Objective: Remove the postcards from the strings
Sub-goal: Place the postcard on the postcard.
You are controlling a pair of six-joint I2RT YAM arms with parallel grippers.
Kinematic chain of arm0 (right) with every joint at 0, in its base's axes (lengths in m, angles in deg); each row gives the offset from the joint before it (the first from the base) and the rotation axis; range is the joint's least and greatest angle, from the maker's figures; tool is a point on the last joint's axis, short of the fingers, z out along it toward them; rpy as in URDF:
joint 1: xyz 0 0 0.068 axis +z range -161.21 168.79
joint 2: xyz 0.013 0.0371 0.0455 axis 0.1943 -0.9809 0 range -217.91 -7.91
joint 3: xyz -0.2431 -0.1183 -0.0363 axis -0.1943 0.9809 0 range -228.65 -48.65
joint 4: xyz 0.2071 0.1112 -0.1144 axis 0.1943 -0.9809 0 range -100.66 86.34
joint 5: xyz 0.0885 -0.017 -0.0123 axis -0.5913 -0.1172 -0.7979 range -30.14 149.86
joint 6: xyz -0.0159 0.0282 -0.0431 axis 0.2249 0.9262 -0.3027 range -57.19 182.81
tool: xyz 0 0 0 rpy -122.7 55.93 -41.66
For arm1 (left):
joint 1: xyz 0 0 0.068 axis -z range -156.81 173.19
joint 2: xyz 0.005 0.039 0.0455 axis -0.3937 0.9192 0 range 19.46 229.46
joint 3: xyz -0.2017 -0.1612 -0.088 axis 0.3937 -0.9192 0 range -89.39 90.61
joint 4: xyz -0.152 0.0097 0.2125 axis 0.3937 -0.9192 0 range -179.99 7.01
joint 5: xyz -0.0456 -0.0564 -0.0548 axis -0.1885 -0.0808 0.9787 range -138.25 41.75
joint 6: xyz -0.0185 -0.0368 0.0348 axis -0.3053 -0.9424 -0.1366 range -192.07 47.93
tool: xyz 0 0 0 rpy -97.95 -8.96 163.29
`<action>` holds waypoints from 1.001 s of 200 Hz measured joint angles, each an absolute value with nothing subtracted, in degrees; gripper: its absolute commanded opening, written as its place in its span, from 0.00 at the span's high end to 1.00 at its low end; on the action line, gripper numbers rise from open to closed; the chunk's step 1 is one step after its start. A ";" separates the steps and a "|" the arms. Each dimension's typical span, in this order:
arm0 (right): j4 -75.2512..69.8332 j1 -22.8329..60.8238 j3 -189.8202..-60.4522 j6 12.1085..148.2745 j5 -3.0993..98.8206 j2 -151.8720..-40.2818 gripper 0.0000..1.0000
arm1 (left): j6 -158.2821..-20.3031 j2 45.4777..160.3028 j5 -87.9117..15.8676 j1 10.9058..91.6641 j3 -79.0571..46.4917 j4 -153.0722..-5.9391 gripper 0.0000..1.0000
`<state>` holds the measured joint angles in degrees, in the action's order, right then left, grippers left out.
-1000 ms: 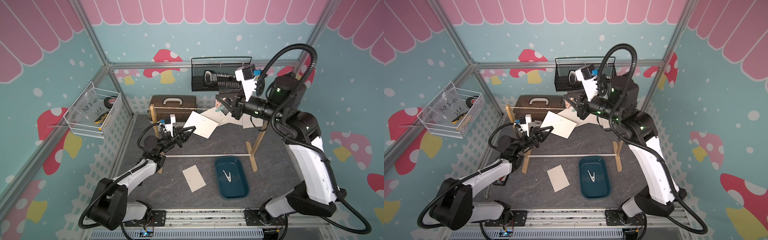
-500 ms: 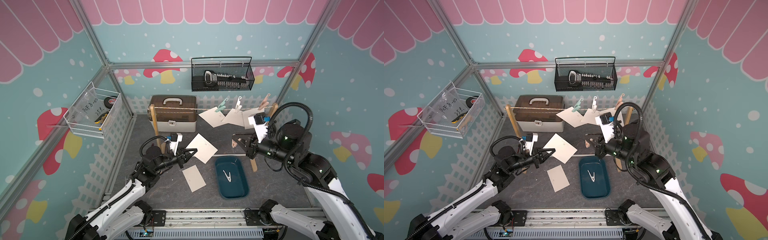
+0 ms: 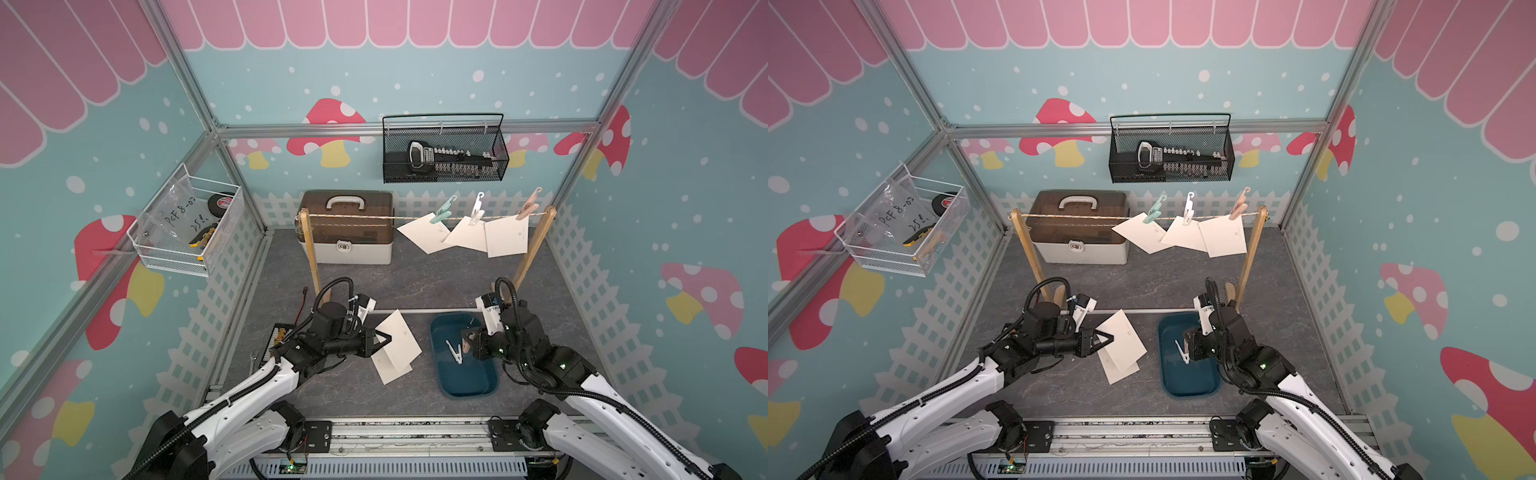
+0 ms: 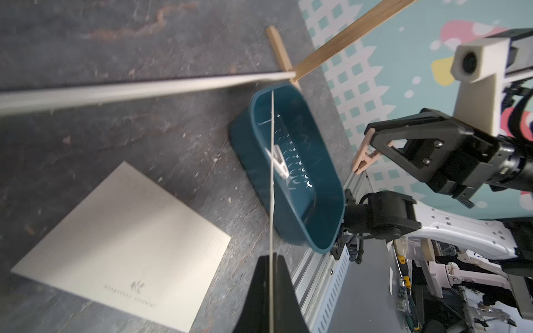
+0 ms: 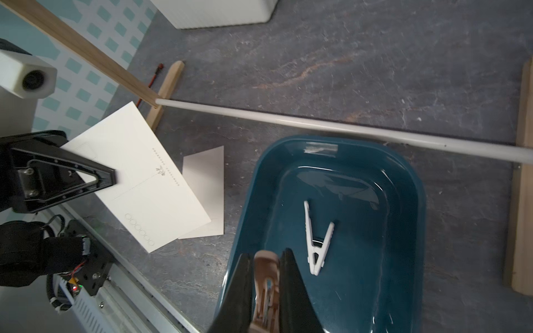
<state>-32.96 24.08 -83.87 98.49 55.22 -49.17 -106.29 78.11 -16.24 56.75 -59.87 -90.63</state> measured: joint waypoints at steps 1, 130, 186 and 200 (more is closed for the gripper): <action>-32.74 24.08 -83.54 98.66 55.28 -49.21 1.00 | -106.29 78.31 -16.22 56.73 -59.89 -90.69 1.00; -24.39 24.08 -74.34 101.59 61.84 -59.02 1.00 | -102.73 100.04 -20.96 54.96 -55.15 -100.07 0.62; -22.21 24.08 -74.29 101.68 62.19 -64.88 0.86 | -100.93 98.55 -29.51 54.80 -51.63 -106.76 0.43; -21.94 24.08 -74.29 101.77 62.43 -65.58 0.79 | -100.39 96.30 -32.77 54.80 -50.47 -109.23 0.39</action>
<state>-21.94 24.08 -74.29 101.77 62.43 -65.58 -100.39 96.30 -32.77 54.80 -50.47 -109.23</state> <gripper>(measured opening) 0.165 0.585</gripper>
